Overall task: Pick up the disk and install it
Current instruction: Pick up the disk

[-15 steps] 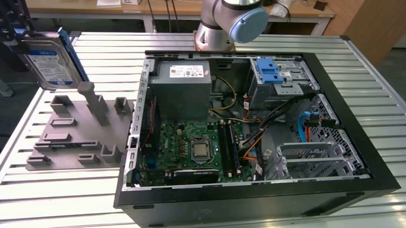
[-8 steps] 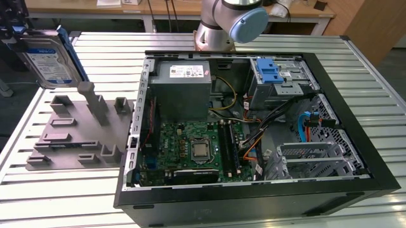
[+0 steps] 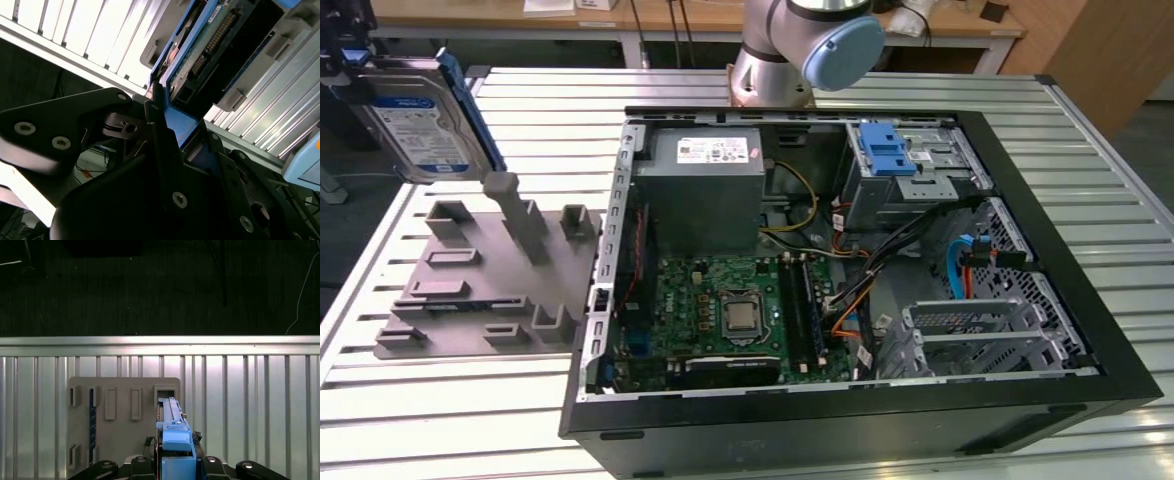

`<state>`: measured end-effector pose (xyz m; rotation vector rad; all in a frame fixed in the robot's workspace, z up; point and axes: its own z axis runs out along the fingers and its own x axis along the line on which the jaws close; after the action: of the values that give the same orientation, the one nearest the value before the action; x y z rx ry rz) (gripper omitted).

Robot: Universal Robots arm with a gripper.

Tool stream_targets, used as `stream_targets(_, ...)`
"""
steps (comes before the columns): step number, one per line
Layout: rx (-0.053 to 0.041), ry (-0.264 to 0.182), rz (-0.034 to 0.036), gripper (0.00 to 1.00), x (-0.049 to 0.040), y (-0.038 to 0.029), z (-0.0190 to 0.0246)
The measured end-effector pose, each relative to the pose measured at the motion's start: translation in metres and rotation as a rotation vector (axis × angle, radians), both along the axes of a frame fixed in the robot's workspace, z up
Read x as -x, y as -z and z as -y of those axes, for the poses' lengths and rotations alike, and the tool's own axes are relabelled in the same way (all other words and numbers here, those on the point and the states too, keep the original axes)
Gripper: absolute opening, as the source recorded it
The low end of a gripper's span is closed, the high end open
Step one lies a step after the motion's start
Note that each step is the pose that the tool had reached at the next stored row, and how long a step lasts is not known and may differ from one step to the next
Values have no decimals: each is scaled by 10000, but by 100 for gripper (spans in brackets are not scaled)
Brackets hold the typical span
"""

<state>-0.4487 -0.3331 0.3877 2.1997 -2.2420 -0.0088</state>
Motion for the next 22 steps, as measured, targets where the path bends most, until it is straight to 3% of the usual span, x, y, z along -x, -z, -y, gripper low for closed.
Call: stream_targets(22,0,0,1,36,0,-164,0)
